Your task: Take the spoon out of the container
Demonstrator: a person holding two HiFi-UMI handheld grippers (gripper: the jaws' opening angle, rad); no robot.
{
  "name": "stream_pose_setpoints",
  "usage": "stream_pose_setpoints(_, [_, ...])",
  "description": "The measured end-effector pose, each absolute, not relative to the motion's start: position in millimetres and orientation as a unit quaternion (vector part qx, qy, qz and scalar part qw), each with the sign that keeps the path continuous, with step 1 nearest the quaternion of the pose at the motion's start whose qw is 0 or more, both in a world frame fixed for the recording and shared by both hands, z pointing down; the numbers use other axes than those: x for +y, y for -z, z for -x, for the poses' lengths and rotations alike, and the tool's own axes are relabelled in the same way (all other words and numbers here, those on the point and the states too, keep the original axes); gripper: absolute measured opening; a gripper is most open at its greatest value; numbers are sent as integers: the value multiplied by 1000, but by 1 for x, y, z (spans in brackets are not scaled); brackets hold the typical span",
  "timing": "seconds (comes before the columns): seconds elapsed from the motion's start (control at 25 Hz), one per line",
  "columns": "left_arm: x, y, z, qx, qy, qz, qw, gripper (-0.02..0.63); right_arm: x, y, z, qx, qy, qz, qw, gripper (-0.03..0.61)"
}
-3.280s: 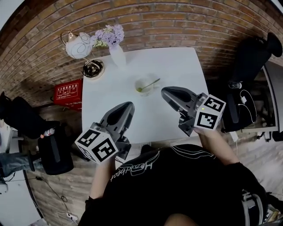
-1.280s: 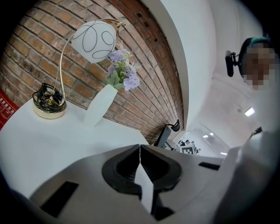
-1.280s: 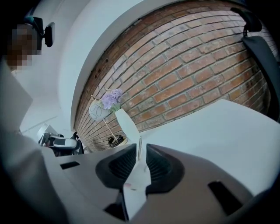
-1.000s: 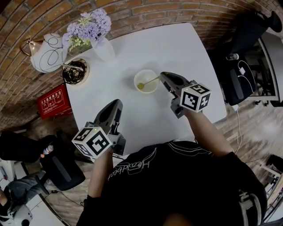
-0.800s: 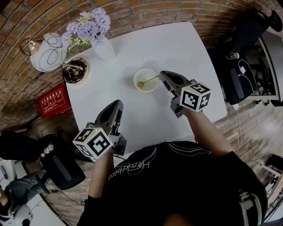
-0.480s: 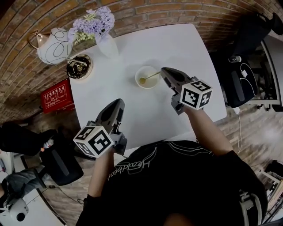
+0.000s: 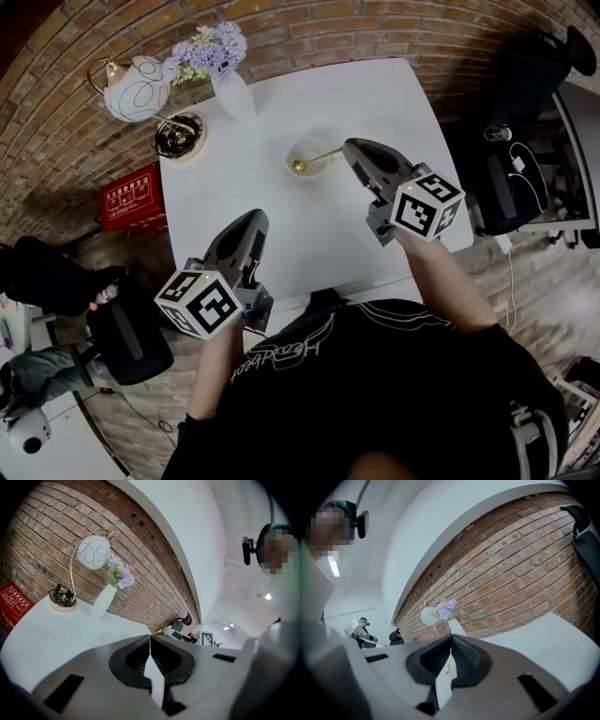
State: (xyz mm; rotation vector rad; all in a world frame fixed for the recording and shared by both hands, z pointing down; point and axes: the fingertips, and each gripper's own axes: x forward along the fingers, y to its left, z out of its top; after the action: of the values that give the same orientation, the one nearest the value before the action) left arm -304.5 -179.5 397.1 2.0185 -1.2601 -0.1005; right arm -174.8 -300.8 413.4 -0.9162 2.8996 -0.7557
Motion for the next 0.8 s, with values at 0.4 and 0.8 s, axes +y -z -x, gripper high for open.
stream_pose_setpoints(0.4, [-134,-358,259,-486,57,-807,330,6,-218,-361,138,946,217,242,17,0])
stream_pose_setpoints(0.8, [-84,-345,219,-495,37,-819,287,6,-133,-349,112,958,206,199,17,0])
